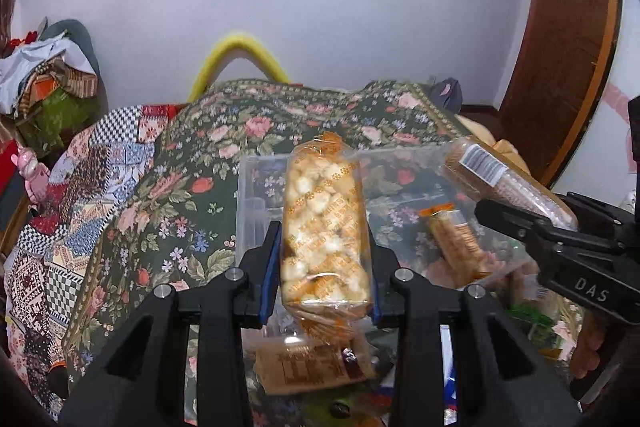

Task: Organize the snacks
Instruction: 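Carry both held snacks into the clear box and open both tools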

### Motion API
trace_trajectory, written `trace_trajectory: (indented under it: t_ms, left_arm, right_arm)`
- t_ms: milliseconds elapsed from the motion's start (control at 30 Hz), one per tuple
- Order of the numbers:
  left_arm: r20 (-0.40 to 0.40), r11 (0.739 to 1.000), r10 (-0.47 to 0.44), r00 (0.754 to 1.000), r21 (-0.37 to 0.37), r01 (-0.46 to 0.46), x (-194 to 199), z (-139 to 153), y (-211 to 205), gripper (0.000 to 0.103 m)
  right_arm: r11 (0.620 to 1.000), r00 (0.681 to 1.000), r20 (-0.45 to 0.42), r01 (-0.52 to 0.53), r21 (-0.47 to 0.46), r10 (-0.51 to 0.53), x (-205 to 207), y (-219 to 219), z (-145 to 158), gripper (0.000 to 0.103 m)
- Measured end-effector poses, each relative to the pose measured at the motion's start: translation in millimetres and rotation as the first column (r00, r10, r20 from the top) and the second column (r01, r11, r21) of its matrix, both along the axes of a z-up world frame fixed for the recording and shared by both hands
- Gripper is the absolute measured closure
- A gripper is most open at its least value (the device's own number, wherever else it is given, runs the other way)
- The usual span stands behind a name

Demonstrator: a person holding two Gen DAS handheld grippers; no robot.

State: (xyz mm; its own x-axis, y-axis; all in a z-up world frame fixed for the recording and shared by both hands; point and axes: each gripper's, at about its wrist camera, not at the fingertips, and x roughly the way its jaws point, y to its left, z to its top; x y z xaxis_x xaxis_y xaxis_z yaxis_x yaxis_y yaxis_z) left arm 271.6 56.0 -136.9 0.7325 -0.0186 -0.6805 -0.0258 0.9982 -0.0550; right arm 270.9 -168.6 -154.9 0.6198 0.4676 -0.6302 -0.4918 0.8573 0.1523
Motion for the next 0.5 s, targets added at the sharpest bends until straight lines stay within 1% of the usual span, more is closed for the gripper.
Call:
trace_trajectory:
  t_ms: [100, 200, 300, 433, 500]
  left_arm:
    - [-0.040, 1.000, 0.003, 0.999, -0.003, -0.003, 13.5, -11.2, 5.6, 0.068]
    - [-0.066, 1.000, 0.002, 0.998, 0.003, -0.002, 23.0, -19.8, 10.2, 0.068]
    - [-0.094, 1.000, 0.002, 0.996, -0.026, -0.005, 30.5, -27.7, 16.6, 0.068]
    - [-0.112, 0.999, -0.006, 0.994, -0.048, 0.000, 35.1, -34.5, 19.4, 0.068]
    - [-0.109, 0.999, -0.009, 0.994, -0.039, 0.005, 34.4, -35.2, 17.9, 0.068]
  right_arm:
    - [0.999, 0.999, -0.031, -0.007, -0.033, 0.006, 12.5, 9.7, -7.9, 0.066]
    - [0.996, 0.999, -0.040, -0.018, -0.091, 0.014, 19.9, 20.3, -15.2, 0.066]
    - [0.992, 0.997, -0.071, -0.034, -0.121, 0.026, 26.7, 24.6, -20.9, 0.066]
    - [0.985, 0.995, -0.092, -0.044, -0.169, 0.028, 33.6, 29.3, -27.5, 0.066]
    - [0.985, 0.993, -0.113, -0.046, -0.166, 0.027, 38.5, 30.3, -30.3, 0.065]
